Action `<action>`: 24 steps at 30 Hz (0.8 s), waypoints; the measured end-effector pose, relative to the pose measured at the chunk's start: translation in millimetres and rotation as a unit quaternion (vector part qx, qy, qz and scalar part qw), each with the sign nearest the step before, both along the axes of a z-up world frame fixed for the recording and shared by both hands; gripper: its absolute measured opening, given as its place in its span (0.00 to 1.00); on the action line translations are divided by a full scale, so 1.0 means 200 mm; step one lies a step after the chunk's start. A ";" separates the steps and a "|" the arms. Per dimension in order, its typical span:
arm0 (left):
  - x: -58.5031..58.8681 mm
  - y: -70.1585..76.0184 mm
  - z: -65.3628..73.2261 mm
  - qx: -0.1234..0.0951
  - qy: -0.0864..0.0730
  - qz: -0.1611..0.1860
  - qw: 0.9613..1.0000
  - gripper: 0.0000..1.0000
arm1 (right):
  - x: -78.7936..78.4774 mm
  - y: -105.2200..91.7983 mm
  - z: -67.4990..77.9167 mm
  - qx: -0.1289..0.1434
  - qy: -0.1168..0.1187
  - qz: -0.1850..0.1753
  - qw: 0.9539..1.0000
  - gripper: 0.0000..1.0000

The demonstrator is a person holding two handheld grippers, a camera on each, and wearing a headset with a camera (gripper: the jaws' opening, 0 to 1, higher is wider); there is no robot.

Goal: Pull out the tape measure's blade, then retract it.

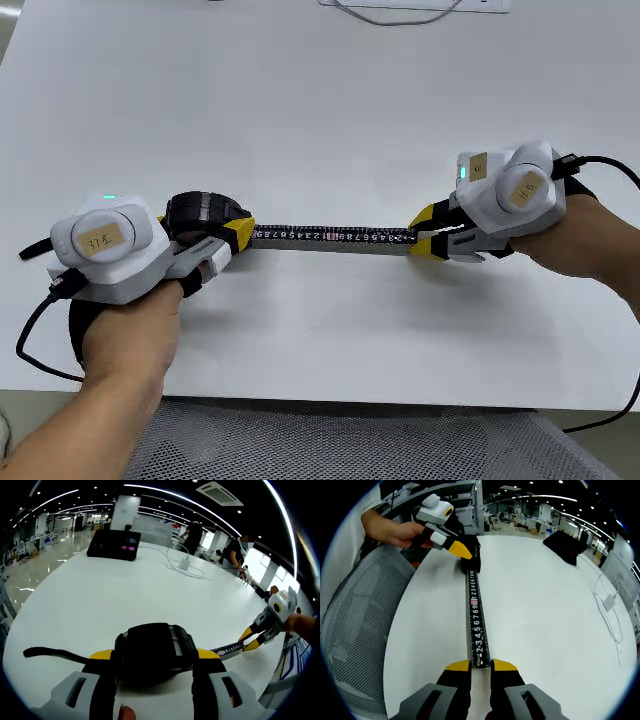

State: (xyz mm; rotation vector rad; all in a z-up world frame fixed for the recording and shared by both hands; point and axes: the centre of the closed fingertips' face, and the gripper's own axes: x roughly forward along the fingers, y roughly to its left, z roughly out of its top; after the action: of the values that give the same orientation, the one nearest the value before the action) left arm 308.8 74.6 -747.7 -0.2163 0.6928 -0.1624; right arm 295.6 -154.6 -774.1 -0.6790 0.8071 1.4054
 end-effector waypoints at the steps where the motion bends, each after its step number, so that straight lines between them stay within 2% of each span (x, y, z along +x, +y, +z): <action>1: 0.00 0.00 0.00 0.000 0.000 -0.001 1.000 0.56 | 0.00 0.01 0.00 0.002 0.001 0.000 1.000 0.10; 24: 0.00 0.00 0.00 -0.011 0.001 0.000 1.000 0.56 | 0.01 0.19 0.00 0.028 0.014 0.006 0.999 0.10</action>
State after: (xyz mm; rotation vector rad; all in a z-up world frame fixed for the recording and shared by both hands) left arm 308.9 74.8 -747.5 -0.2375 0.6925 -0.1700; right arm 296.7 -116.1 -773.3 -0.6227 0.7839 1.4460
